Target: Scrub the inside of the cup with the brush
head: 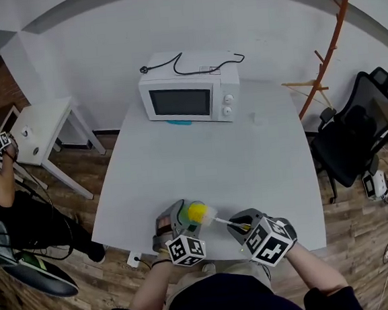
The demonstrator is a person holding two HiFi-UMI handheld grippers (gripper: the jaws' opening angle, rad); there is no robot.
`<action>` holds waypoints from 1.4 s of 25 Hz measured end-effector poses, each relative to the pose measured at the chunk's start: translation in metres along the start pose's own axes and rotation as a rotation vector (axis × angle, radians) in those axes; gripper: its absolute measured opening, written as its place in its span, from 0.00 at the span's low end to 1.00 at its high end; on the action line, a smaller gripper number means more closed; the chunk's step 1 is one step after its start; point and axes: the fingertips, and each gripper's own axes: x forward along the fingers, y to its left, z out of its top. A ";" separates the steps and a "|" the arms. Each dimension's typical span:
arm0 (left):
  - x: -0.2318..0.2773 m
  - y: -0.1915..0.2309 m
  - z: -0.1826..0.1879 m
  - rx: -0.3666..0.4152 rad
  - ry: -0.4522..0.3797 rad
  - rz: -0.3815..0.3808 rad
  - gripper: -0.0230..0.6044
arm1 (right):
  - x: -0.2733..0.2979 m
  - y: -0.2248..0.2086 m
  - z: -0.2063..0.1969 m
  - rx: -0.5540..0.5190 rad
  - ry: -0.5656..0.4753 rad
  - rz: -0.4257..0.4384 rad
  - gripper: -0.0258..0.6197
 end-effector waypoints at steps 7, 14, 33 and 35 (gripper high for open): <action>-0.003 -0.011 0.020 0.057 -0.005 -0.013 0.65 | 0.008 -0.001 0.004 -0.143 0.083 0.014 0.12; -0.004 -0.012 0.021 0.039 0.004 -0.013 0.65 | 0.008 -0.004 0.007 -0.261 0.103 0.009 0.12; 0.003 -0.021 0.020 -0.003 0.028 -0.066 0.65 | 0.008 -0.006 0.021 -1.731 0.127 -0.398 0.12; 0.006 -0.021 0.018 0.006 0.027 -0.067 0.65 | 0.007 -0.006 0.021 -1.789 0.129 -0.419 0.12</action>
